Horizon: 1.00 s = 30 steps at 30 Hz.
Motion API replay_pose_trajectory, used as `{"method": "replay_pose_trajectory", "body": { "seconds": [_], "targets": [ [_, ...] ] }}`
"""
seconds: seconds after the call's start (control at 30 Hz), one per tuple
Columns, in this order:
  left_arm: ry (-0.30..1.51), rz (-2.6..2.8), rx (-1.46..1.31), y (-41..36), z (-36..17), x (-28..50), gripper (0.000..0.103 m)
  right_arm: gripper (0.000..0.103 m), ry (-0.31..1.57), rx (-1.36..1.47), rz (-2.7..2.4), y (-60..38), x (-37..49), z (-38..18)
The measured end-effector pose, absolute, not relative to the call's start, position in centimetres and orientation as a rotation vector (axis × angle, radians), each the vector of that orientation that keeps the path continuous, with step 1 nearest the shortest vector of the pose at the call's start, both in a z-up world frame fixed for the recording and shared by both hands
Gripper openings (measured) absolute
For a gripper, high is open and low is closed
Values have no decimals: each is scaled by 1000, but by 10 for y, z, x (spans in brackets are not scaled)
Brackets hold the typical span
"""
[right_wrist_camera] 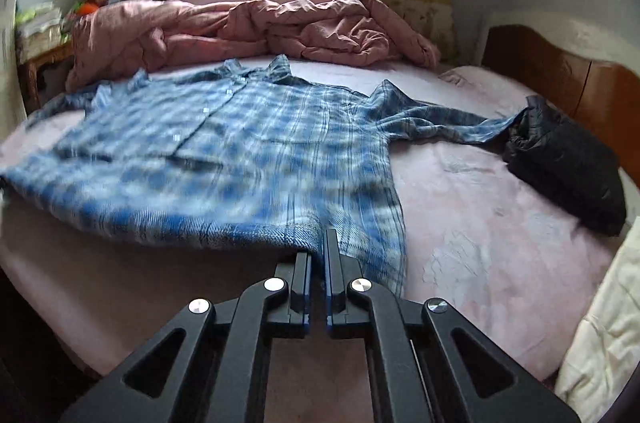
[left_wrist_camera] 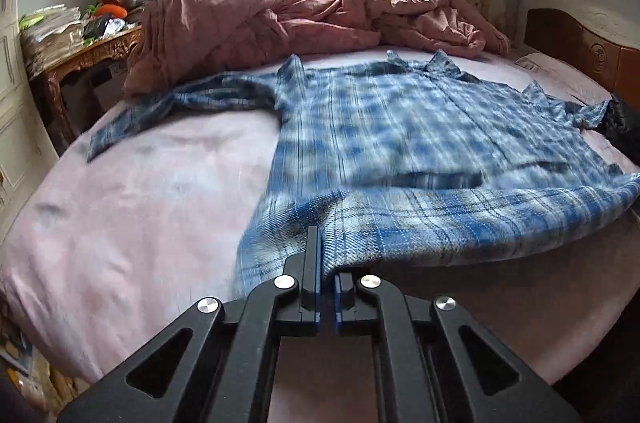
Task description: Fold large clothes
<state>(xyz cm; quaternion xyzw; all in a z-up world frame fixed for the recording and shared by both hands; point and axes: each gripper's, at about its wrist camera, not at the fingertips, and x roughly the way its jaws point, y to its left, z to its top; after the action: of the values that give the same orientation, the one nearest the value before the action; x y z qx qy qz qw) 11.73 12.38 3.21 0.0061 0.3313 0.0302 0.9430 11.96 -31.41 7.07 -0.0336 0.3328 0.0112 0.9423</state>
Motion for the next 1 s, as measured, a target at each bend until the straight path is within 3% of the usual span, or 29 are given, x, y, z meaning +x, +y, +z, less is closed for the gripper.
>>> {"method": "replay_pose_trajectory", "body": {
  "seconds": [0.1, 0.17, 0.37, 0.83, 0.9, 0.93, 1.0],
  "targets": [
    [746, -10, -25, 129, 46, 157, 5, 16, 691, -47, 1, -314, 149, 91],
    [774, -3, -9, 129, 54, 188, 4, 17, 671, -93, -7, -308, 180, 102],
    [839, 26, -60, 138, 56, 264, 4, 9, 704, -129, -42, -297, 261, 90],
    [927, -44, -159, 156, 17, 359, 6, 9, 772, 28, -17, -317, 358, 53],
    [938, -68, -175, 157, 11, 361, 11, 9, 768, 35, -3, -319, 363, 49],
    [915, -100, -202, 159, 12, 357, 31, 9, 749, 39, 3, -320, 363, 49],
    [860, -172, -253, 165, 20, 343, 56, 18, 680, 85, 32, -327, 354, 51]
  ]
}}
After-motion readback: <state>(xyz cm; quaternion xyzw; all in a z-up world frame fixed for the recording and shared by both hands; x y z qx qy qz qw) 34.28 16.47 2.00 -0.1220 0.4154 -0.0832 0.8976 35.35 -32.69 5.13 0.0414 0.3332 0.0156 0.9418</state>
